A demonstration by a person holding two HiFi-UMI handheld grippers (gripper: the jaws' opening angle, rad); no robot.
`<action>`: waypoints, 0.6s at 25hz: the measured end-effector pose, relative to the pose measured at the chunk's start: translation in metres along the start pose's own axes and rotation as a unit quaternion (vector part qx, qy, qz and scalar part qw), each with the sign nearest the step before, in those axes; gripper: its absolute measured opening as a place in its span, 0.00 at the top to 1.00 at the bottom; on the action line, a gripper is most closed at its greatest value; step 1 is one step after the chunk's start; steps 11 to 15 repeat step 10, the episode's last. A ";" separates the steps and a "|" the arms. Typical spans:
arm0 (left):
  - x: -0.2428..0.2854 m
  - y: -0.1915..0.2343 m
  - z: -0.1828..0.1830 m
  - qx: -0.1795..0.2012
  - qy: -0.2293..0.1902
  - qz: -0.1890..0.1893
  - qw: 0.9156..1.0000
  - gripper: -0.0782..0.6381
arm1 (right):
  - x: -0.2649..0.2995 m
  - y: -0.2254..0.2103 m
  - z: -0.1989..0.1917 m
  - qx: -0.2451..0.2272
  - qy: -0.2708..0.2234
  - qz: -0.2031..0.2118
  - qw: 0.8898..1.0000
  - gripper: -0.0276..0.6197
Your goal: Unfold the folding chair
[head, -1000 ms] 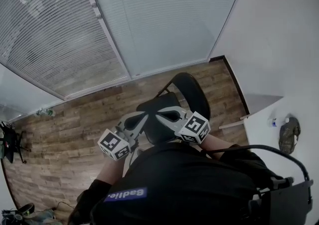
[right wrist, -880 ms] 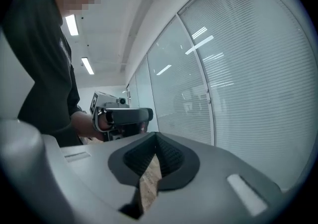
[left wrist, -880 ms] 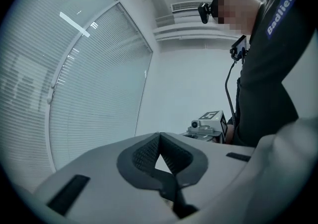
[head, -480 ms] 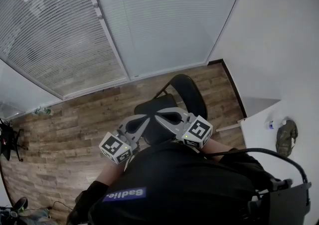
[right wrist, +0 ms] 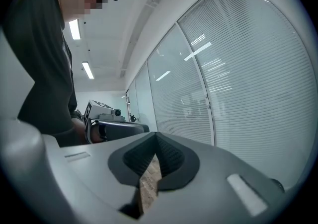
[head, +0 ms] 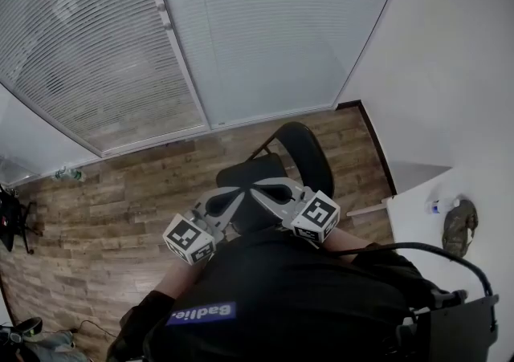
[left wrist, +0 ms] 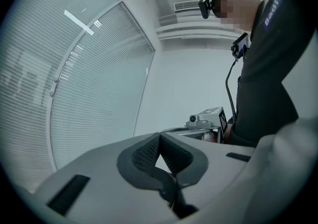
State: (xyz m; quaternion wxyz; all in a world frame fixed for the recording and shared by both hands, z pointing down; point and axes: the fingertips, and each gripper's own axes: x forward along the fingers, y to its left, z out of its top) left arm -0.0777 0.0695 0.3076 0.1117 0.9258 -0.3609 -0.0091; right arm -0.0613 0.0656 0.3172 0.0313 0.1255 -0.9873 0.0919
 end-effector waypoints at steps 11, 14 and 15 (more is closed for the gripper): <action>-0.002 -0.001 -0.010 -0.009 0.004 0.005 1.000 0.88 | -0.002 0.002 -0.009 0.003 0.004 0.002 1.000 0.95; -0.002 -0.001 -0.010 -0.009 0.004 0.005 1.000 0.88 | -0.002 0.002 -0.009 0.003 0.004 0.002 1.000 0.95; -0.002 -0.001 -0.010 -0.009 0.004 0.005 1.000 0.88 | -0.002 0.002 -0.009 0.003 0.004 0.002 1.000 0.95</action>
